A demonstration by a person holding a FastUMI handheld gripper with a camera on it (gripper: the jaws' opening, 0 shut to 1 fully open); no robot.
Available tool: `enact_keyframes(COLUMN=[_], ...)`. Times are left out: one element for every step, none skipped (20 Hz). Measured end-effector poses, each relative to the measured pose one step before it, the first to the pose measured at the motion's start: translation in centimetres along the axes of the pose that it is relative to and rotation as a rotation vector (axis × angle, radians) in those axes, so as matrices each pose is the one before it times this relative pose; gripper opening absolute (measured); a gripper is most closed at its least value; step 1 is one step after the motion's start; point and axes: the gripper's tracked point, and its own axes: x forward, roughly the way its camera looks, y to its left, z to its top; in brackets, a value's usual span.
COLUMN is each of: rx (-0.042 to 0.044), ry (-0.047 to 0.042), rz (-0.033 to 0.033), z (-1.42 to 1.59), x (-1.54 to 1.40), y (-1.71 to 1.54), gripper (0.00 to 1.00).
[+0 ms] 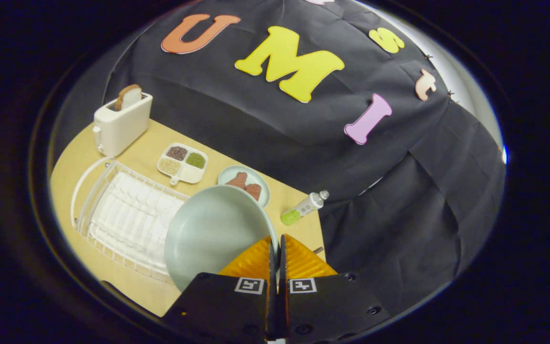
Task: Take the plate from the dish rack, then take the spoon from the basket and place it into the plate.
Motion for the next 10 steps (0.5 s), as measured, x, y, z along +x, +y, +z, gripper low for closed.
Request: enact_keyframes(rx=[0.0284, 0.02286, 0.02779, 0.026, 0.02713, 0.02393, 0.02524, 0.02866, 0.03155, 0.02861], ry=[-0.01125, -0.0142, -0.00607, -0.00213, -0.00452, -0.00521, -0.00561, 0.0014, 0.00613, 0.0138], rz=[0.05272, 0.05241, 0.04903, 0.04644, 0.04633, 0.04488, 0.05033, 0.04796, 0.04961, 0.04644], z=[-0.691, -0.605, -0.908, -0.922, -0.882, -0.935, -1.091, -1.165, -1.493, -1.599], x=[-0.574, -0.724, -0.661, -0.802, -0.834, -0.868, -0.618, -0.5, -0.173, -0.154], y=[0.38, 0.462, 0.316, 0.293, 0.325, 0.258, 0.361, 0.261, 0.147, 0.052], gripper=[0.06, 0.06, 0.06, 0.06, 0.06, 0.06, 0.06, 0.06, 0.06, 0.06])
